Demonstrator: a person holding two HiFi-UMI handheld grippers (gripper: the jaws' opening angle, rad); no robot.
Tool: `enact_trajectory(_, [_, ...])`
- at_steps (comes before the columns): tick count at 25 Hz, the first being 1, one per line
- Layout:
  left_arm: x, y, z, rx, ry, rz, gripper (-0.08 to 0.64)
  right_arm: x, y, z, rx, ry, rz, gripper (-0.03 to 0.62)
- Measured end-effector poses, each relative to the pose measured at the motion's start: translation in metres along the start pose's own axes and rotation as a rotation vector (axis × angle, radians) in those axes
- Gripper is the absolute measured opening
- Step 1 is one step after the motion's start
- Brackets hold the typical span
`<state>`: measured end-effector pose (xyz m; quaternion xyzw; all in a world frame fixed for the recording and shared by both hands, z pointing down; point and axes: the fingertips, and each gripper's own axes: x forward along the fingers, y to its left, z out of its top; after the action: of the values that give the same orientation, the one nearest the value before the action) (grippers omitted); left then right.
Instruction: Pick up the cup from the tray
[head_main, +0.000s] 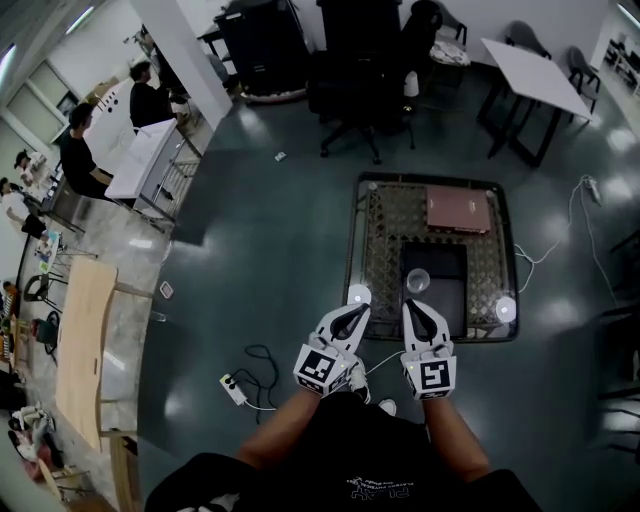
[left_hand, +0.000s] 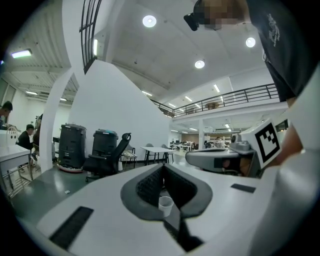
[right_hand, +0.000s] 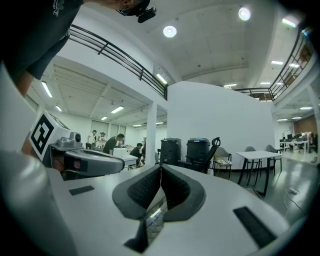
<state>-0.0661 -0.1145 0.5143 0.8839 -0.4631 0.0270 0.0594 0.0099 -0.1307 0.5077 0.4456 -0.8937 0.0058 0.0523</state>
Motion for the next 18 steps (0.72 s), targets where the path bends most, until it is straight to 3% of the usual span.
enact_trajectory(11, [0.034,0.038,0.002,-0.008,-0.001,-0.060,0.009,0.038,-0.012,-0.016,-0.064,0.079,-0.028,0.011])
enact_trajectory(18, [0.056,0.035,-0.007,-0.036,0.019,-0.084,0.009,0.032,-0.045,-0.035,-0.046,0.133,-0.080,0.011])
